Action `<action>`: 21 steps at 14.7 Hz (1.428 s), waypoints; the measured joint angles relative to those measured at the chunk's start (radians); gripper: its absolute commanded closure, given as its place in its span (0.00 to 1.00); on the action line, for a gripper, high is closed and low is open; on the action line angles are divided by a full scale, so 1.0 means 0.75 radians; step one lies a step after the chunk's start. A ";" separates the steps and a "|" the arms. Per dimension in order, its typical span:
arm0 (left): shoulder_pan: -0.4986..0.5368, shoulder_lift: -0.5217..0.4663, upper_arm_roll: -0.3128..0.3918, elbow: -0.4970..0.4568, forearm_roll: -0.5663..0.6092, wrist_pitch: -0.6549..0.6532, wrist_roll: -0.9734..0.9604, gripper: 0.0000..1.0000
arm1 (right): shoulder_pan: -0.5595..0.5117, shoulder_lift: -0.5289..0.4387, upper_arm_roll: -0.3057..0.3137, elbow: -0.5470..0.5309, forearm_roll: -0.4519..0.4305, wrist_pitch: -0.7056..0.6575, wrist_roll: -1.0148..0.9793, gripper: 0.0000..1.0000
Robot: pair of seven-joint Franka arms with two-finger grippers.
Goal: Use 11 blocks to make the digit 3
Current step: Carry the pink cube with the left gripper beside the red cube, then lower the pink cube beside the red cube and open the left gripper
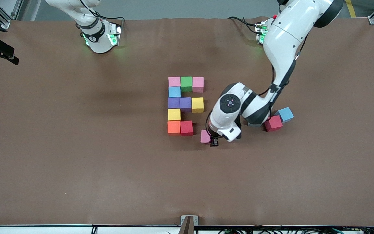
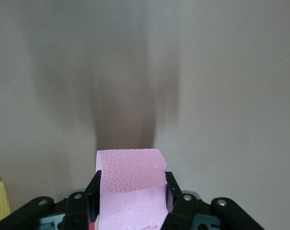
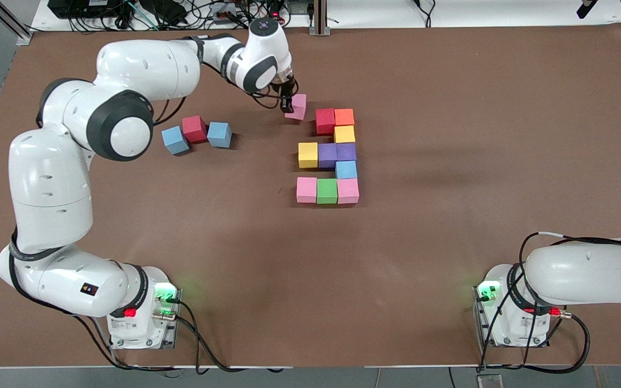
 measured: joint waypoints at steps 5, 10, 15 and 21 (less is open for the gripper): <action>-0.051 0.000 0.004 -0.048 0.033 0.072 -0.139 0.71 | 0.001 0.000 0.004 0.001 0.000 0.002 0.000 0.00; -0.049 0.000 0.007 -0.080 0.077 0.112 -0.215 0.71 | 0.007 0.000 0.006 0.001 0.000 0.003 0.000 0.00; -0.057 -0.001 0.006 -0.084 0.083 0.113 -0.267 0.71 | 0.007 0.000 0.006 0.002 0.000 0.003 0.000 0.00; -0.061 -0.004 0.006 -0.092 0.083 0.116 -0.274 0.71 | 0.007 -0.001 0.006 0.002 0.000 0.003 0.000 0.00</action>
